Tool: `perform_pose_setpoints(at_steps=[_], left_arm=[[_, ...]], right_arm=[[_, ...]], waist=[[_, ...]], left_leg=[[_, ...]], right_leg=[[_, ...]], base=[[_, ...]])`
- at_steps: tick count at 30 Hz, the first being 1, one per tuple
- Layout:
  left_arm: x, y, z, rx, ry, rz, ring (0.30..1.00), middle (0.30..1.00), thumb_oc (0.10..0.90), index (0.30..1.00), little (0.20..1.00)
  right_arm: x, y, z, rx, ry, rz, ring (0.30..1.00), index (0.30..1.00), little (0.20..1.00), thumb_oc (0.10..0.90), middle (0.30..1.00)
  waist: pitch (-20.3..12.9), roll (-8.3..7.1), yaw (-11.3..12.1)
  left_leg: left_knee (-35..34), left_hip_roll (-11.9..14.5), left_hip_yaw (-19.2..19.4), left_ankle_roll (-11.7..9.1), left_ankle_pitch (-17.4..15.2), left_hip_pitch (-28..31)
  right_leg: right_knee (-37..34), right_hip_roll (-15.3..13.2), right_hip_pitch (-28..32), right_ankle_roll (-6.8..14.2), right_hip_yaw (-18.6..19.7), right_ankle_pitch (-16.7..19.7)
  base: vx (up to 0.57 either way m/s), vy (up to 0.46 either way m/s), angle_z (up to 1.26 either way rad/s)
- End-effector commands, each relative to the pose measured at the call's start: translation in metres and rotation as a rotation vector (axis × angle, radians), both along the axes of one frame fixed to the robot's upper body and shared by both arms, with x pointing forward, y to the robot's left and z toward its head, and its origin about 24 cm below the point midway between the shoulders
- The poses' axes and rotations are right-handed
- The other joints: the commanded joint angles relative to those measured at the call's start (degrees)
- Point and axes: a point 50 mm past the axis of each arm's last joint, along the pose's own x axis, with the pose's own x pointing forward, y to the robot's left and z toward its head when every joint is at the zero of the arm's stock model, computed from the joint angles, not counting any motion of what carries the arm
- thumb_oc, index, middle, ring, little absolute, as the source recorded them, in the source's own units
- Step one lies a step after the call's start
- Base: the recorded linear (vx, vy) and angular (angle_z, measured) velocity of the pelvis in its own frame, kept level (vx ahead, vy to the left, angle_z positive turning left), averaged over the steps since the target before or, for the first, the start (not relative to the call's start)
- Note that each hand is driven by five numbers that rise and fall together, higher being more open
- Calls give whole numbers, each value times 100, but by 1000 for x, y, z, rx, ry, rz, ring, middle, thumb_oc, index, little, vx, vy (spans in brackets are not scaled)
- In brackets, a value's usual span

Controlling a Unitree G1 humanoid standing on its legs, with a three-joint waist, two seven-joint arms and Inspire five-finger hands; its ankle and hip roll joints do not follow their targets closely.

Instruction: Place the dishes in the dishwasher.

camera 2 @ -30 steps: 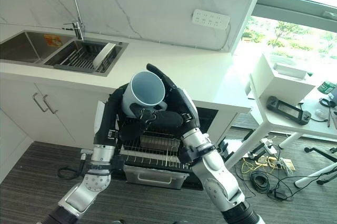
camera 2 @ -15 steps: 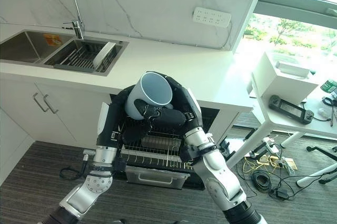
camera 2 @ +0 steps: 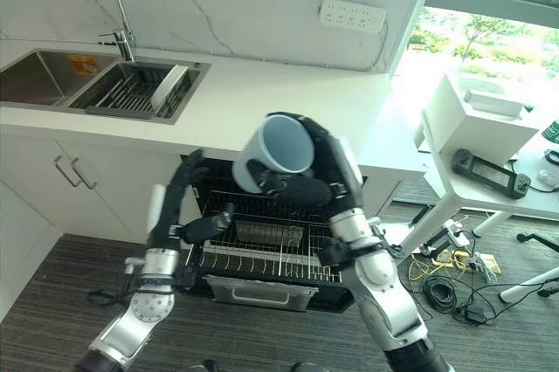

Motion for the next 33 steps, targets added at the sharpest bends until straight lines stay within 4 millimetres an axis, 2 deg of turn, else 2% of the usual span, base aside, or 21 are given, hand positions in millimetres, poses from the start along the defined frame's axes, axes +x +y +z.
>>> perform_pose_setpoints(at_steps=[1, 6, 9, 11, 15, 18, 22, 25, 27, 30, 33], left_arm=[[12, 3, 49, -56, -280, 9, 900, 900, 800, 900, 900], [7, 29, 41, -71, -269, 163, 900, 900, 800, 900, 900], [5, 37, 39, -74, -268, 185, 900, 900, 800, 900, 900], [5, 35, 41, -76, -267, 136, 900, 900, 800, 900, 900], [9, 25, 50, -66, -215, -79, 900, 900, 800, 900, 900], [11, 15, 54, 15, -153, -244, 900, 900, 800, 900, 900], [17, 8, 55, 109, 5, -416, 900, 900, 800, 900, 900], [19, 0, 34, 319, 357, -646, 900, 900, 800, 900, 900], [22, -1, 24, 389, 500, -675, 900, 900, 800, 900, 900], [27, -1, 10, 472, 625, -667, 900, 900, 800, 900, 900], [29, -1, -13, 563, 790, -663, 900, 900, 800, 900, 900]], right_arm=[[-20, -5, 65, 88, -398, 9, 300, 300, 300, 400, 300], [-21, -17, 62, 85, -392, -49, 300, 300, 300, 400, 300], [-21, -19, 61, 72, -377, -61, 300, 300, 300, 400, 300], [-20, -19, 59, 60, -361, -70, 300, 300, 300, 400, 300], [-18, -21, 47, 28, -292, -68, 300, 300, 300, 400, 300], [-16, -24, 39, 1, -238, -63, 300, 300, 300, 400, 300], [-15, -27, 33, -14, -208, -54, 300, 300, 300, 400, 300], [-11, -28, 33, -47, -174, -24, 300, 300, 300, 400, 300], [-9, -27, 35, -56, -168, -10, 300, 300, 300, 400, 300], [-8, -24, 35, -63, -164, 2, 300, 300, 300, 400, 300], [-5, -22, 37, -74, -162, 23, 300, 300, 300, 400, 300]], waist=[[-159, -46, -71], [-168, -10, -120], [-181, 10, -156], [-180, 20, -174], [-171, 66, -243], [-146, 116, -310], [-101, 209, -398], [-65, 431, -544], [-78, 486, -627], [-71, 526, -726], [-72, 568, -830]], left_leg=[[363, 67, -429, 118, -1584, 595], [363, 63, -413, 98, -1576, 631], [363, 61, -405, 87, -1579, 645], [363, 58, -407, 83, -1577, 652], [363, 49, -409, 85, -1575, 649], [363, 39, -409, 99, -1567, 656], [363, 42, -381, 110, -1559, 675], [363, 42, -282, 121, -1552, 723], [363, 20, -247, 131, -1504, 667], [363, 18, -178, 141, -1507, 685], [363, 12, -101, 142, -1521, 702]], right_leg=[[-161, -274, -128, 603, 109, 4], [-161, -292, -136, 592, 101, 18], [-161, -305, -158, 595, 108, 28], [-161, -309, -177, 595, 113, 42], [-161, -316, -227, 606, 122, 69], [-161, -320, -271, 618, 125, 119], [-161, -304, -327, 632, 136, 157], [-161, -260, -378, 640, 209, 163], [-161, -258, -467, 631, 282, 203], [-161, -250, -502, 644, 367, 221], [-161, -233, -555, 649, 466, 243]], base=[[0, 0, 0], [2, 6, 0], [3, 25, 3], [0, 0, 0], [0, 0, 0], [-4, 11, 1], [-18, 37, -2], [3, 107, -30], [-28, 66, -16], [18, 41, -4], [24, 46, -2]])
